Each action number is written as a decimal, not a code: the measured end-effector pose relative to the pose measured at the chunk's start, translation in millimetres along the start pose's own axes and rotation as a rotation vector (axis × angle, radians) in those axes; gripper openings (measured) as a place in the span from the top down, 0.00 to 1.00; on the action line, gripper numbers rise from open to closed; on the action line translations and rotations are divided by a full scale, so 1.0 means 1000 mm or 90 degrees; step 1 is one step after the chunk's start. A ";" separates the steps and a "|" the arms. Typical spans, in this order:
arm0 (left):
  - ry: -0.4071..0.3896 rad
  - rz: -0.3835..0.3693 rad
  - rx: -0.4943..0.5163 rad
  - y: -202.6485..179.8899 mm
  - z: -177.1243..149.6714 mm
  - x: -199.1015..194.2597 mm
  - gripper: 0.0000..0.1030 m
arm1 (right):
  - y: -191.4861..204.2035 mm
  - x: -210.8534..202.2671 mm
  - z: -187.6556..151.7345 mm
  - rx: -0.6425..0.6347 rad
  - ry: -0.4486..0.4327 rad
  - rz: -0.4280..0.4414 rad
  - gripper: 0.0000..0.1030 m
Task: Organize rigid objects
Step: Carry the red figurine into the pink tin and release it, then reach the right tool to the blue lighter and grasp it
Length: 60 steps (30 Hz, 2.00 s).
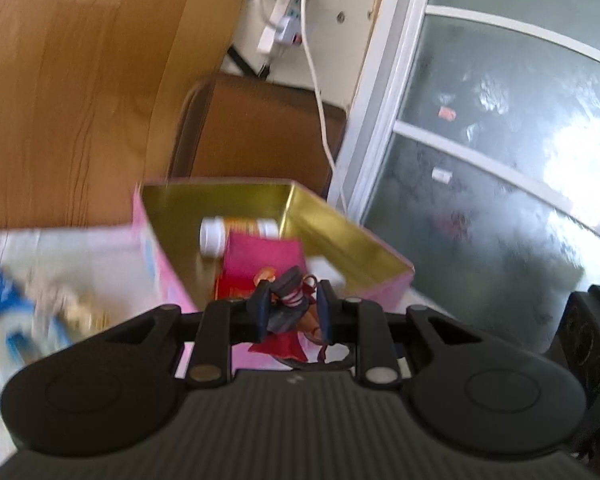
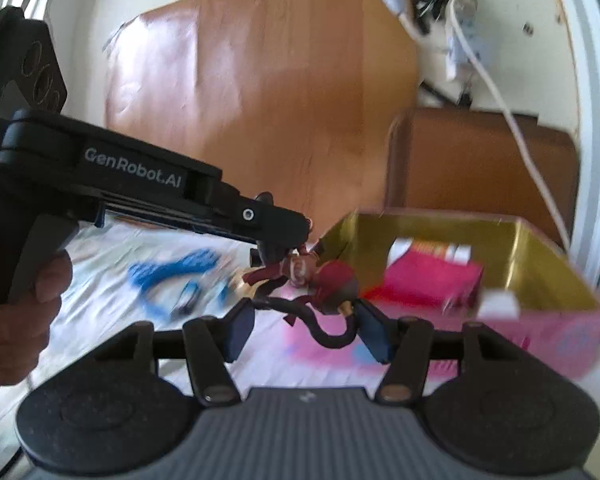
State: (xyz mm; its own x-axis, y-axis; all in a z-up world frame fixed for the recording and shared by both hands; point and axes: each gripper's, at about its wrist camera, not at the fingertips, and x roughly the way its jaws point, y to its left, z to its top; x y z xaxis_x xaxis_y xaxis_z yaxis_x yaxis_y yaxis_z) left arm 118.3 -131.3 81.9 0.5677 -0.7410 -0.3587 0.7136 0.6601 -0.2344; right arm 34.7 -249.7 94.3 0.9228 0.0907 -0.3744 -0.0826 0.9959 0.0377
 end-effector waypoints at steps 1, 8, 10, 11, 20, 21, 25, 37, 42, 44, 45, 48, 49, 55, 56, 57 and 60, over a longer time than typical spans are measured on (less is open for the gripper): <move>-0.003 0.002 0.003 0.000 0.006 0.008 0.74 | -0.005 0.006 0.004 0.002 -0.004 -0.005 0.46; 0.022 0.044 -0.011 0.015 0.016 0.063 0.74 | -0.031 0.056 0.018 0.016 0.029 -0.026 0.46; 0.031 0.051 -0.022 0.021 0.017 0.073 0.74 | -0.031 0.068 0.015 0.008 0.044 -0.034 0.46; 0.037 0.056 -0.030 0.025 0.016 0.077 0.74 | -0.031 0.074 0.014 0.005 0.049 -0.039 0.45; 0.042 0.104 -0.025 0.034 0.010 0.076 0.73 | -0.038 0.084 0.004 0.053 0.056 -0.063 0.43; 0.031 0.105 -0.029 0.034 0.010 0.067 0.73 | -0.037 0.076 0.003 0.063 0.043 -0.065 0.43; -0.006 0.135 -0.017 0.033 -0.001 0.022 0.66 | -0.026 0.036 -0.006 0.106 -0.013 -0.073 0.43; 0.052 0.308 -0.062 0.090 -0.083 -0.062 0.65 | 0.026 0.016 -0.027 0.167 0.018 0.011 0.44; 0.042 0.382 -0.098 0.125 -0.098 -0.093 0.63 | 0.056 0.029 -0.035 0.159 0.065 0.053 0.52; 0.032 0.407 -0.113 0.136 -0.100 -0.101 0.62 | 0.066 0.034 -0.035 0.149 0.079 0.068 0.57; 0.029 0.414 -0.122 0.141 -0.102 -0.104 0.62 | 0.071 0.037 -0.034 0.141 0.084 0.074 0.60; 0.021 0.428 -0.151 0.156 -0.111 -0.108 0.62 | 0.087 0.048 -0.027 0.109 0.094 0.086 0.66; 0.020 0.422 -0.171 0.160 -0.112 -0.109 0.62 | 0.091 0.052 -0.025 0.098 0.096 0.088 0.67; -0.030 0.405 -0.170 0.155 -0.115 -0.119 0.62 | 0.116 0.104 -0.004 0.039 0.122 0.097 0.76; -0.035 0.404 -0.162 0.153 -0.115 -0.119 0.62 | 0.120 0.115 -0.001 0.031 0.130 0.100 0.76; -0.038 0.403 -0.155 0.151 -0.115 -0.119 0.62 | 0.125 0.128 0.002 0.023 0.144 0.106 0.76; -0.039 0.399 -0.142 0.149 -0.116 -0.118 0.61 | 0.135 0.158 0.005 0.002 0.173 0.089 0.74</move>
State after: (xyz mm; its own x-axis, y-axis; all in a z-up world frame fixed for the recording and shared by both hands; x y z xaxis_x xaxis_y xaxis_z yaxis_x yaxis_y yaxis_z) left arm 110.1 68.7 -15.0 0.8744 -0.2100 -0.4375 0.1426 0.9729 -0.1820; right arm 171.1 -101.4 45.2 0.7683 0.2243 -0.5995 -0.1996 0.9738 0.1086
